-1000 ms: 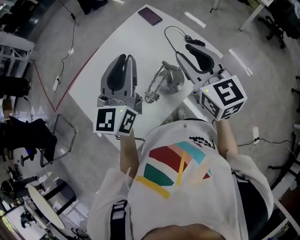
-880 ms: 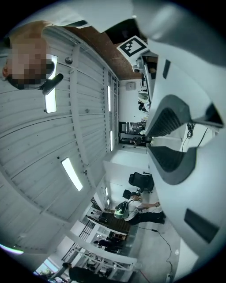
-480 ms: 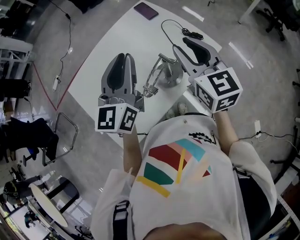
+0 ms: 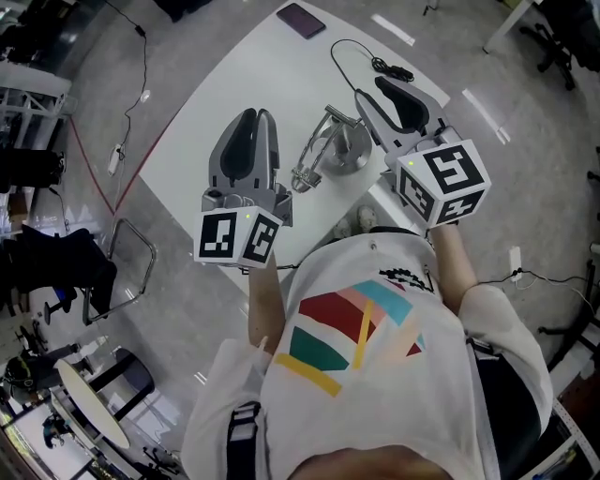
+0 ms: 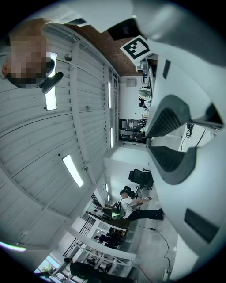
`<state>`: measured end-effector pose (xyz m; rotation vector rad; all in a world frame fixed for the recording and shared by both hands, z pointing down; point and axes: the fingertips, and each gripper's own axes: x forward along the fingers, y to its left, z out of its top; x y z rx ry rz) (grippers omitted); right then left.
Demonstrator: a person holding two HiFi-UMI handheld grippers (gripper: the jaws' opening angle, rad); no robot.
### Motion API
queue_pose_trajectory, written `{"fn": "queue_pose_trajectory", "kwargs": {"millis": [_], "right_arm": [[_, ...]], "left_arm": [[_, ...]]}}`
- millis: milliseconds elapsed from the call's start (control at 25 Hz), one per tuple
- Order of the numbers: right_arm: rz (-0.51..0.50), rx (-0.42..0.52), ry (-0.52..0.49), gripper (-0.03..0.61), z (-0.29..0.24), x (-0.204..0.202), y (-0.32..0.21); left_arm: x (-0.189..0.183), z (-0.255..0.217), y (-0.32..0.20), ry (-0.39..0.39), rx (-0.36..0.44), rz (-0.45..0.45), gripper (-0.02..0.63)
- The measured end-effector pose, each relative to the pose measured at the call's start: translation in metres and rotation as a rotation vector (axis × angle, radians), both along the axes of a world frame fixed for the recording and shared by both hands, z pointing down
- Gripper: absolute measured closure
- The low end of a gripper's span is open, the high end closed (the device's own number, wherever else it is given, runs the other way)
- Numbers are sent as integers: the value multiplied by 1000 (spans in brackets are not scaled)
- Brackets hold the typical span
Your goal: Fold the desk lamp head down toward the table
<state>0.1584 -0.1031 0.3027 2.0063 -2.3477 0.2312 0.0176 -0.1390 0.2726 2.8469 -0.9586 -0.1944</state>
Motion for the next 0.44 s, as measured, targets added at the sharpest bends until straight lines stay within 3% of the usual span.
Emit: {"fn": "queue_pose_trajectory", "kwargs": {"millis": [440], "right_arm": [[1,-9,2,436,6,-2,-3]], "left_arm": [[-11,8,-3,11,-25,-12,499]]}}
